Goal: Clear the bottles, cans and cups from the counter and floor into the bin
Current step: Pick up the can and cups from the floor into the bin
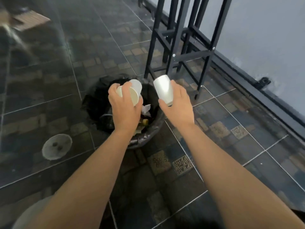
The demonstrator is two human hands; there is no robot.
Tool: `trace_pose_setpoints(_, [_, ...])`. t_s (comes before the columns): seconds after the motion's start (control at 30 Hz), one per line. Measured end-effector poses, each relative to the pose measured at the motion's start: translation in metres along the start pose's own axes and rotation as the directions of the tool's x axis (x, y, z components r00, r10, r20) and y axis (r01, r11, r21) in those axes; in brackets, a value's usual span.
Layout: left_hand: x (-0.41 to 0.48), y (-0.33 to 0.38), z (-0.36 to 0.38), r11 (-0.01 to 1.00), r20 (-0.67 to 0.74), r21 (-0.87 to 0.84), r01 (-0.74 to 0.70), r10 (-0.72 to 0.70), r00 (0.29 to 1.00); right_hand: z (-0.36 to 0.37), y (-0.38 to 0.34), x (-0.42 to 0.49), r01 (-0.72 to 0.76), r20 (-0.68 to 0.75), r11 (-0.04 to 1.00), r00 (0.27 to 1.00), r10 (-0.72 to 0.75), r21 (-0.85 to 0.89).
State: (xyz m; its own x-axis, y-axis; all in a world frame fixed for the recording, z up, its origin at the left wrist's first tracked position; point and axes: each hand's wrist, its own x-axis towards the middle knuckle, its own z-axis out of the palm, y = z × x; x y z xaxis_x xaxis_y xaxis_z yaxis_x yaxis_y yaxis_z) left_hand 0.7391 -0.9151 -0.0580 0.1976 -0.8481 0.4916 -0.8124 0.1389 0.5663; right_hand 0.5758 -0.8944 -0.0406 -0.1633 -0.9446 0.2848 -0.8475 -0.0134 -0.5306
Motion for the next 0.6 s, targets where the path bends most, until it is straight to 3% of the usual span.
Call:
trace_pose_setpoints(0.27, [0.008, -0.062, -0.032, 0.992, 0.044, 0.065, 0.106, -0.109, 0.993, 0.051, -0.046, 0.006, 0.037, 0.194, 0.995, 0.981, -0.019, -0.088])
trace_pose_setpoints(0.43, [0.004, -0.076, -0.03, 0.968, 0.144, 0.188, 0.168, -0.196, 0.97, 0.059, -0.044, 0.004, 0.057, 0.209, 0.98, 0.978, -0.016, -0.189])
trace_pose_setpoints(0.53, [-0.004, -0.087, -0.025, 0.92, 0.289, 0.388, 0.061, -0.184, 0.94, 0.062, -0.042, 0.005, 0.066, 0.219, 0.975, 0.975, -0.017, -0.214])
trace_pose_setpoints(0.6, [-0.005, -0.09, -0.024, 0.904, 0.295, 0.426, 0.01, -0.15, 0.943, 0.064, -0.039, 0.006, 0.076, 0.242, 0.974, 0.97, -0.022, -0.213])
